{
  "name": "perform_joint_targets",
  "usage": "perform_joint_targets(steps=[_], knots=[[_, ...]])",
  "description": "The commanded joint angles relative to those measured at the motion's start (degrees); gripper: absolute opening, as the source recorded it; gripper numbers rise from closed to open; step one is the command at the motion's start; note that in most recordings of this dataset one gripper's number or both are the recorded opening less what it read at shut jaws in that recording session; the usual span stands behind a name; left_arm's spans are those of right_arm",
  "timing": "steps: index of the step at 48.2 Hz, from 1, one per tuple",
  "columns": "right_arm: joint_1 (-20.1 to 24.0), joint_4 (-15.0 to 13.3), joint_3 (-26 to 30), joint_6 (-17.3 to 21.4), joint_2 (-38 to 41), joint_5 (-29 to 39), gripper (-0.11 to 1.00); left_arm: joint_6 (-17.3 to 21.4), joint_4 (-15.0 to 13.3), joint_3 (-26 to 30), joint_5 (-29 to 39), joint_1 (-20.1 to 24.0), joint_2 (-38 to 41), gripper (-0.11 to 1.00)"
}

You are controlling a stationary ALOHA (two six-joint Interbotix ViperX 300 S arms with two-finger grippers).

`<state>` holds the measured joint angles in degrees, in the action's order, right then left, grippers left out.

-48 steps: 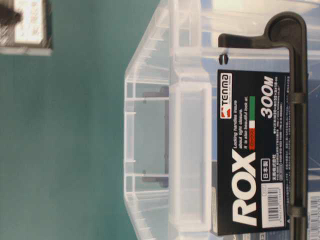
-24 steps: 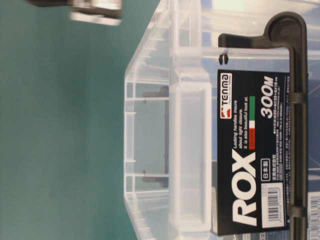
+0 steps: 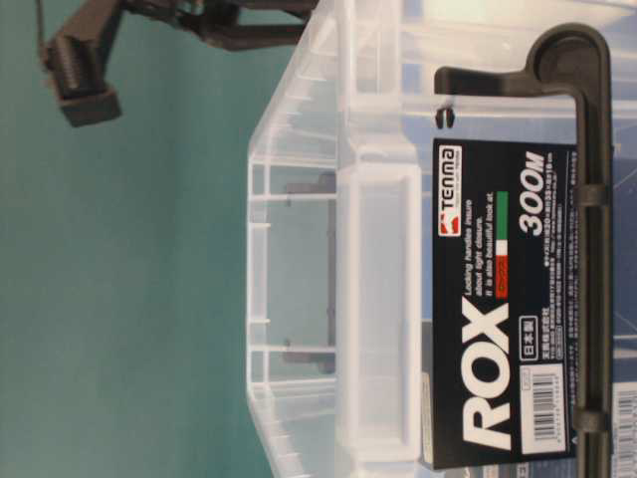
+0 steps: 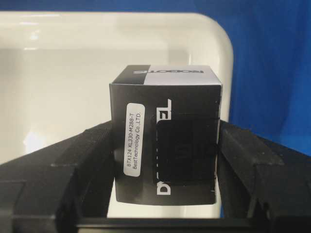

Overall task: Pick the box from inside the plastic case
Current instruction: 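Lower the held box into the white tray and open the right gripper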

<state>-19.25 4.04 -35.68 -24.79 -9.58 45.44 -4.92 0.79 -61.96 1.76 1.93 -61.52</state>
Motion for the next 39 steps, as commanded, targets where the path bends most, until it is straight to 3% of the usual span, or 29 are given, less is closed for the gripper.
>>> perform_joint_targets(steps=[1,19,39], knots=[[-0.4,-0.1,-0.7,-0.7,1.8,-2.9,0.62,0.0,0.1,1.7,-0.3,0.1,0.3,-0.05],[-0.4,0.0,-2.5,-0.8,7.0,-8.4,0.62,0.0,0.1,1.6,-0.3,0.1,0.4,-0.05],[-0.3,0.4,-2.9,0.1,10.1,-9.3,0.62,0.0,0.1,1.5,-0.3,0.1,0.8,-0.05]])
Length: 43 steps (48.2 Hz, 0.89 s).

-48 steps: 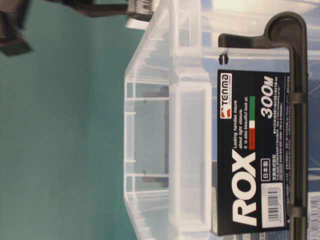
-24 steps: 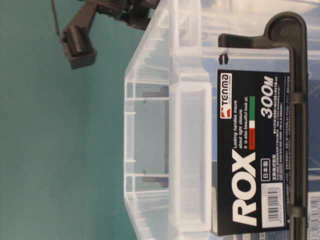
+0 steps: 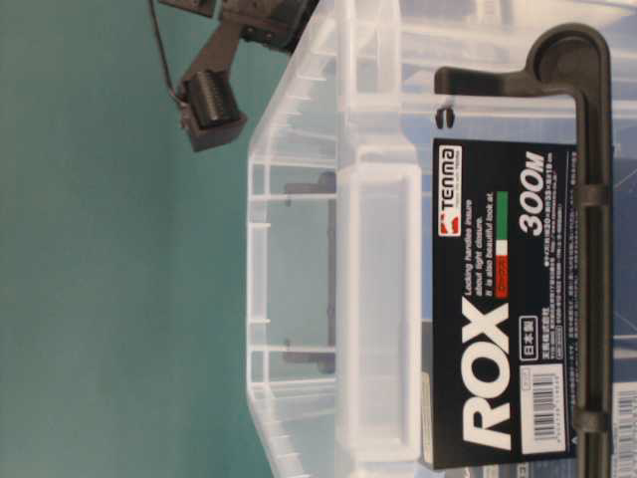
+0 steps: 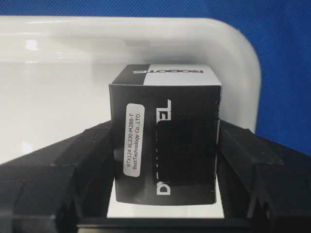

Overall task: Pick the box from inside the plastic case
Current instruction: 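Lower the held box into the white tray and open the right gripper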

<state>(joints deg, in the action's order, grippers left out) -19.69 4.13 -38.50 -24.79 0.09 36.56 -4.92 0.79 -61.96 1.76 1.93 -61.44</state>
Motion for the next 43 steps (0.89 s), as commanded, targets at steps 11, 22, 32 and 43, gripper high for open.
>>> perform_joint_targets(steps=[11,22,32,43], knots=[[0.2,0.3,0.0,0.4,0.4,-1.7,0.62,0.0,0.1,1.4,0.4,0.1,0.7,-0.05],[-0.7,0.3,0.0,5.4,0.4,-2.8,0.62,0.0,0.1,1.4,0.8,0.1,0.7,-0.05],[-0.8,0.3,-0.7,6.1,0.3,-2.6,0.62,0.0,0.1,1.3,0.7,0.2,0.6,-0.05],[-0.4,-0.1,-0.7,6.2,0.3,-2.5,0.66,-0.1,0.1,1.4,0.8,0.1,0.7,-0.05]])
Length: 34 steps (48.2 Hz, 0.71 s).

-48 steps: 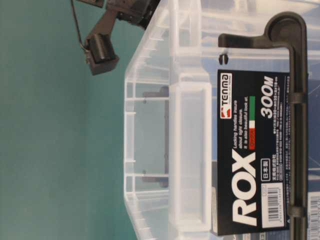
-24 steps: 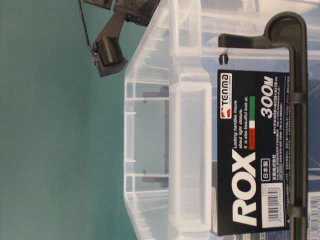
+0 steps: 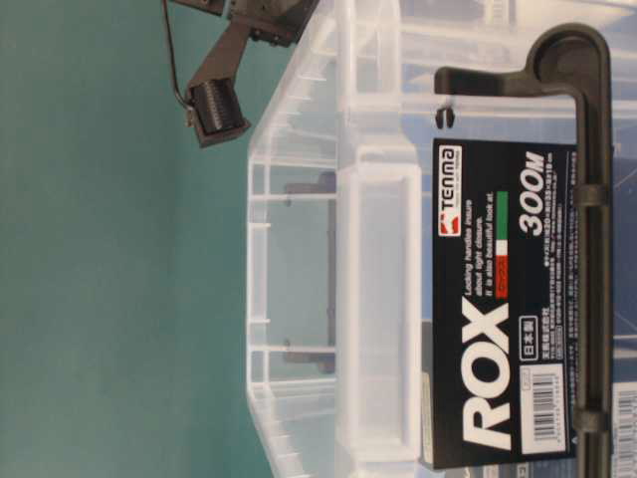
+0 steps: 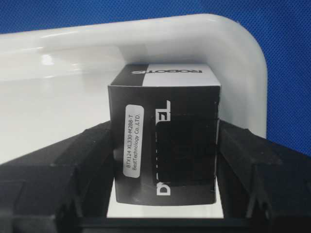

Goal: Pick the box from inside the plastic case

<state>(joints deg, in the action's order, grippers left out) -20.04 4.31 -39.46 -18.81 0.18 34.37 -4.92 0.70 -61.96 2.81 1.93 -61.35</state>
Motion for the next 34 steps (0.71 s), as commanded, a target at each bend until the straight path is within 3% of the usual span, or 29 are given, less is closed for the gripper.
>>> perform_joint_targets(steps=[1,5,8,18,34], knots=[[0.0,-0.3,0.3,0.2,0.1,-0.4,0.7,0.0,0.2,1.4,-0.4,0.1,0.5,-0.05],[0.4,-0.8,0.3,0.3,0.0,-0.4,0.87,0.0,0.2,1.4,-0.3,0.1,0.4,-0.05],[1.0,-1.1,0.3,0.3,-0.4,-0.2,0.92,0.0,0.2,1.5,-0.3,0.1,0.4,-0.05],[1.4,-1.4,0.8,0.9,-4.7,1.1,0.92,0.0,0.1,1.5,-0.3,0.2,0.4,-0.05],[1.4,-1.4,4.6,2.3,-22.1,9.3,0.93,0.0,0.2,1.6,-0.3,0.1,0.3,-0.05]])
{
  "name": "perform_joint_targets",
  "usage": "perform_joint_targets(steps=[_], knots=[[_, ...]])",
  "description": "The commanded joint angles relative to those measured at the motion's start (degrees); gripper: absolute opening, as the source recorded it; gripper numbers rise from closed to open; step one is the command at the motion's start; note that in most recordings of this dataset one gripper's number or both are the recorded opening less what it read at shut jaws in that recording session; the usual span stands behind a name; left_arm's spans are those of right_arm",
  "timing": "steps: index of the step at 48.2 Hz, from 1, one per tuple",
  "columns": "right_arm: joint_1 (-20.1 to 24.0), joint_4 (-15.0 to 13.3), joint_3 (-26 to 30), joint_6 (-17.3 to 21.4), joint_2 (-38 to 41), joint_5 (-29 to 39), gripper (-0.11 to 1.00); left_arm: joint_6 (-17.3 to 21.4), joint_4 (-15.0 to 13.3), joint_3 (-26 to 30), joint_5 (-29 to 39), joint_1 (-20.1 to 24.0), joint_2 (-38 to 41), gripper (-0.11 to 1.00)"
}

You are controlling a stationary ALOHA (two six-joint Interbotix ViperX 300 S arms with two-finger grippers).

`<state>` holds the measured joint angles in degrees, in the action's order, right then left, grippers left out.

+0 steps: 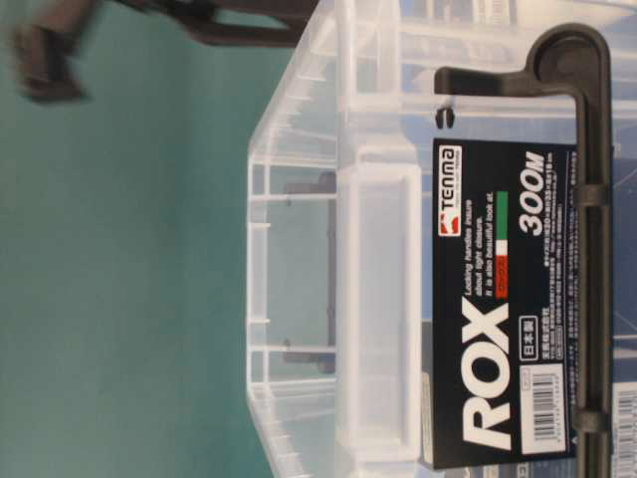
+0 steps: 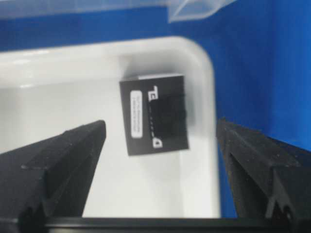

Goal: Pick the box from inside the plastic case

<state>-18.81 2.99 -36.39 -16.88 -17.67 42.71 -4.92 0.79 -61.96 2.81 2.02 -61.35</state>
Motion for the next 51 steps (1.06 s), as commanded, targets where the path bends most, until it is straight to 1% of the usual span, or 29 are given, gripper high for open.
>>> perform_joint_targets(steps=[1,8,12,18,24,39,45,51], knots=[[0.2,-0.1,1.8,0.5,-5.4,1.2,0.93,0.0,0.1,1.6,-0.3,0.0,0.3,-0.05],[0.9,-0.1,3.2,2.4,-13.2,1.6,0.93,0.0,0.1,1.6,-0.3,0.1,0.3,-0.05],[1.8,0.0,2.9,3.3,-17.1,0.9,0.93,0.0,0.1,1.6,-0.3,0.0,0.3,-0.05],[3.6,0.2,1.0,4.4,-22.1,-0.6,0.93,0.0,0.1,1.6,-0.3,0.1,0.4,-0.05],[5.5,0.3,-2.2,5.4,-26.9,-4.0,0.93,0.0,0.1,1.5,-0.3,0.0,0.4,-0.05],[9.6,0.3,-7.7,7.9,-35.4,-17.4,0.93,0.1,0.1,1.5,-0.3,0.0,0.5,-0.05],[10.2,0.4,-10.0,9.2,-37.2,-20.0,0.92,0.2,0.1,1.4,-0.3,0.0,0.5,-0.05],[10.2,0.3,-11.4,10.7,-38.1,-20.4,0.92,0.2,0.1,1.5,-0.3,0.0,0.5,-0.05]])
